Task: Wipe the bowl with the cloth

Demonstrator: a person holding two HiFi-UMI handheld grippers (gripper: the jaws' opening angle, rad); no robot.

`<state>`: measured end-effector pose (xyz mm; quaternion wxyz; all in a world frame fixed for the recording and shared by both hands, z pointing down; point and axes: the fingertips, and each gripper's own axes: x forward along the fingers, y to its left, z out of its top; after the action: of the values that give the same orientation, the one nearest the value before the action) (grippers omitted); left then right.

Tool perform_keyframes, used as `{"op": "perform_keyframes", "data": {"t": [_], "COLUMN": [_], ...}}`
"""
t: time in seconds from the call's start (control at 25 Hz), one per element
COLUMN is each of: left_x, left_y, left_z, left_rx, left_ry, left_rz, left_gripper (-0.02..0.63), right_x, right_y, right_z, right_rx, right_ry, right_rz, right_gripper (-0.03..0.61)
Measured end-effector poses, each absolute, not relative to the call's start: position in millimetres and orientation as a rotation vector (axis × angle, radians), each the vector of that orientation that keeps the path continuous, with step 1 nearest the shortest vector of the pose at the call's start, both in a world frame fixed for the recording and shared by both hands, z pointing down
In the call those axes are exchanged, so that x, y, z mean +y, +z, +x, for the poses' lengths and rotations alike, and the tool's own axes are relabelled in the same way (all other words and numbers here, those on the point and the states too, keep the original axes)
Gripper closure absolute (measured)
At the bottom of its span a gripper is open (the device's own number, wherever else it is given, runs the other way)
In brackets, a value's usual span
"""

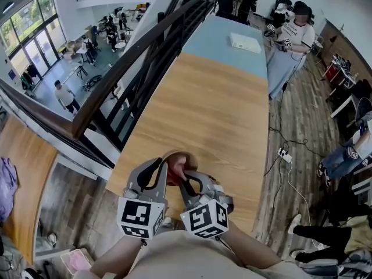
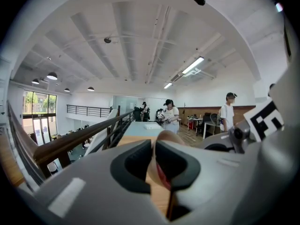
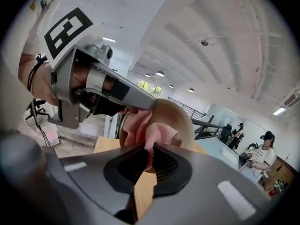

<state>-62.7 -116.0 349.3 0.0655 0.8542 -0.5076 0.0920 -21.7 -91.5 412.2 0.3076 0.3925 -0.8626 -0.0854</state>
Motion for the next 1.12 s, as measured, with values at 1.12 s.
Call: {"op": "perform_keyframes", "data": {"t": [1.12], "left_x": [-110], "left_y": [341], "left_z": [-46], "left_rx": [-1.485], "left_ry": [0.279], "left_rz": [2.623], "left_gripper": [0.586], "right_x": [-109], "right_y": [367], "right_z": [-29], "right_rx": [-2.385], "right_ry": [-0.306], "right_rz": [1.138], "right_gripper": [0.557]}}
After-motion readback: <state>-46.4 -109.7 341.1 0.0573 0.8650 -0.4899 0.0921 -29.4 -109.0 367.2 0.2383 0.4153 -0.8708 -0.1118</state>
